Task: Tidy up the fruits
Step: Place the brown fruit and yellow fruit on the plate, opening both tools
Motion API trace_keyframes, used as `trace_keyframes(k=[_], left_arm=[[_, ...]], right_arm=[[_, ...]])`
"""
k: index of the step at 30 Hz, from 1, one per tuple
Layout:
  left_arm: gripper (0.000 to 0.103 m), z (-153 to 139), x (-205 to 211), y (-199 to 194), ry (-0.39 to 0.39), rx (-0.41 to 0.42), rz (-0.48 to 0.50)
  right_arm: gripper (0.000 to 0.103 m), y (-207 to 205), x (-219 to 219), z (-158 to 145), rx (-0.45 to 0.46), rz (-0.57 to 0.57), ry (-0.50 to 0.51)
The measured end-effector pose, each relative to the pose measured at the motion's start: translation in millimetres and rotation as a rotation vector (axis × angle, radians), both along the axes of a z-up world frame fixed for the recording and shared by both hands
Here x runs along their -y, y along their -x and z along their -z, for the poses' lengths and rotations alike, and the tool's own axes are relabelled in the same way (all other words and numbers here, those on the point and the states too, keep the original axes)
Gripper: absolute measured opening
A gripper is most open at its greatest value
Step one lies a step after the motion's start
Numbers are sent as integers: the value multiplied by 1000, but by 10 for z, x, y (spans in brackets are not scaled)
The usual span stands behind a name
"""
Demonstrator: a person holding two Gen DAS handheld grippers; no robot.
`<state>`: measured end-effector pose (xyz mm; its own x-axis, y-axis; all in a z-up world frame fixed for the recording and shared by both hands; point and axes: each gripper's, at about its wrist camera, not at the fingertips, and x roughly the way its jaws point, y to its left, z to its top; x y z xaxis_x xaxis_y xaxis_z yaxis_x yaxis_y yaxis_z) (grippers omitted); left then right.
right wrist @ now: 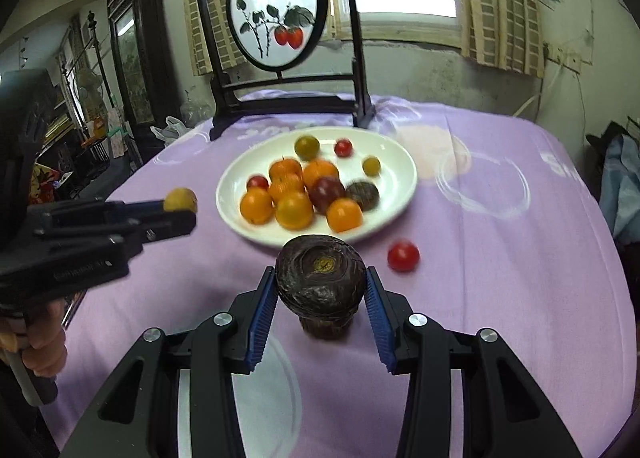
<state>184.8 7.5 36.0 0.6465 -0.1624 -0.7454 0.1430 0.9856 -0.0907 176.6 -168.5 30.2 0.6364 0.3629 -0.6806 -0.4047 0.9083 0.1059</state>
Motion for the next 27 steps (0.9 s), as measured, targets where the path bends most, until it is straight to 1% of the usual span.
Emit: trace_keyframes(k=[5, 10, 13, 14, 15, 16, 17, 18, 20, 22, 23, 24, 27], left_arm=[[29, 110, -167, -552, 12, -40, -65], [29, 258, -248, -1022, -2, -73, -97], [29, 335, -294, -1208, 6, -88, -117], [29, 367, -314, -1269, 13, -94, -128], [35, 391, -330, -1311, 19, -97, -139], [38, 415, -343, -1346, 27, -96, -147], [38, 428, -345, -1363, 29, -94, -150], [38, 443, -346, -1375, 27, -93, -154], [39, 471, -346, -1372, 39, -110, -157], [44, 457, -346, -1335, 37, -108, -164], [51, 430, -352, -1292, 30, -95, -174], [56, 395, -355, -1246, 25, -82, -182], [57, 261, -340, -1063, 25, -44, -177]], right_arm=[[44, -423, -264, -52, 17, -29, 25], [44, -962, -474, 73, -6, -27, 68], [45, -1225, -543, 159, -29, -11, 80], [45, -1317, -559, 201, -45, -6, 78], [47, -1370, -575, 235, -56, -4, 75], [52, -1423, -583, 273, -71, -6, 66], [60, -1459, -573, 302, -85, -3, 48], [65, -1476, -552, 316, -91, 13, 30], [65, -1491, -502, 327, -103, 28, 1], [65, -1441, -419, 312, -98, 40, -16], [65, -1421, -383, 302, -95, 45, -20], [65, -1363, -308, 279, -95, 52, -35], [68, -1230, -126, 209, -84, 73, -59]])
